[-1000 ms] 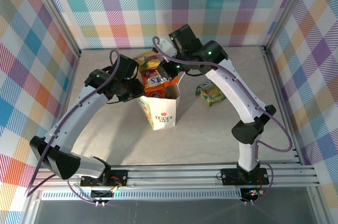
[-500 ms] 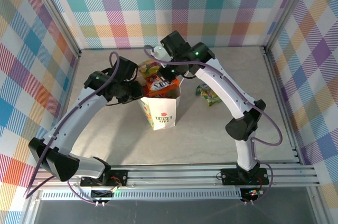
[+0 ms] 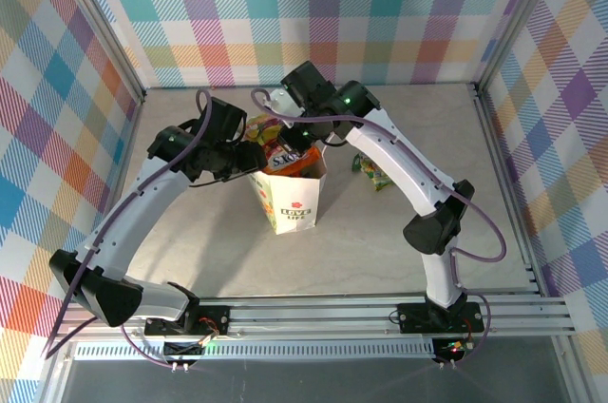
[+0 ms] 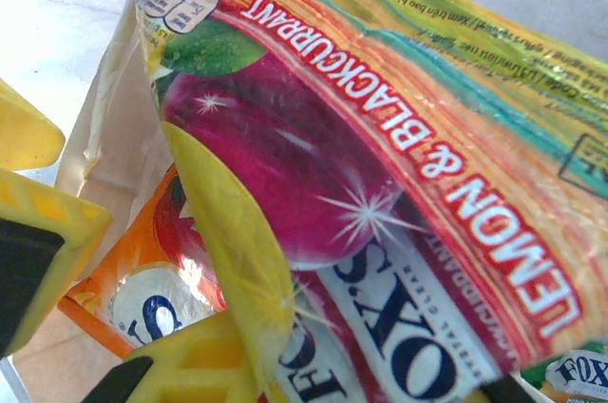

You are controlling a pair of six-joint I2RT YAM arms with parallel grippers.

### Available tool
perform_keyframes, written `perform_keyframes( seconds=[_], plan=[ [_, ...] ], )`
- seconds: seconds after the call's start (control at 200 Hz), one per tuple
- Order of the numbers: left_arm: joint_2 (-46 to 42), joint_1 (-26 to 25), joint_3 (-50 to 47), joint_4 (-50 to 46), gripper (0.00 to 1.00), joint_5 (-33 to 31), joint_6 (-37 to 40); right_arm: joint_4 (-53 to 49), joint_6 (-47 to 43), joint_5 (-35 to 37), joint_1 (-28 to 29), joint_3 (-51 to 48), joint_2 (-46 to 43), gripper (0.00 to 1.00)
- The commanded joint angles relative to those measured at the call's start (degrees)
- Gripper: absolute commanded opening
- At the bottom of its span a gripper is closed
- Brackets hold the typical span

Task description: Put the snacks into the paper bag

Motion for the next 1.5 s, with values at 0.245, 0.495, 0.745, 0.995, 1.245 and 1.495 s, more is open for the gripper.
perform_keyframes(
  seconds=[0.245,0.495,0.745,0.995,1.245,1.495],
  plan=[
    [3.0,-0.6,5.5,-2.7,0.57,-1.7,0.8,1.2,1.9,2.3,0.3,1.1,-3.3,0.0],
    [5.0,-0.6,4.0,-4.8,0.55,-3.7,-0.2,1.4,2.8,3.7,0.3,1.3,-3.7,0.0],
    [4.7,-0.6,4.4,-6.1,0.46,-4.8,0.3,0.8,2.8,1.9,0.5,1.8,-4.5,0.0],
    [2.8,-0.6,4.1,-6.6,0.39,-4.3,0.8,-1.0,5.1,2.5,0.9,1.4,-4.6,0.0],
    [0.0,-0.6,3.9,-6.5,0.39,-5.5,0.3,-1.7,5.9,3.8,1.0,0.8,-5.1,0.0],
    [0.5,0.1,3.9,-6.2,0.38,-9.3,0.5,1.2,7.4,3.0,1.0,-2.1,-9.5,0.0]
  ],
)
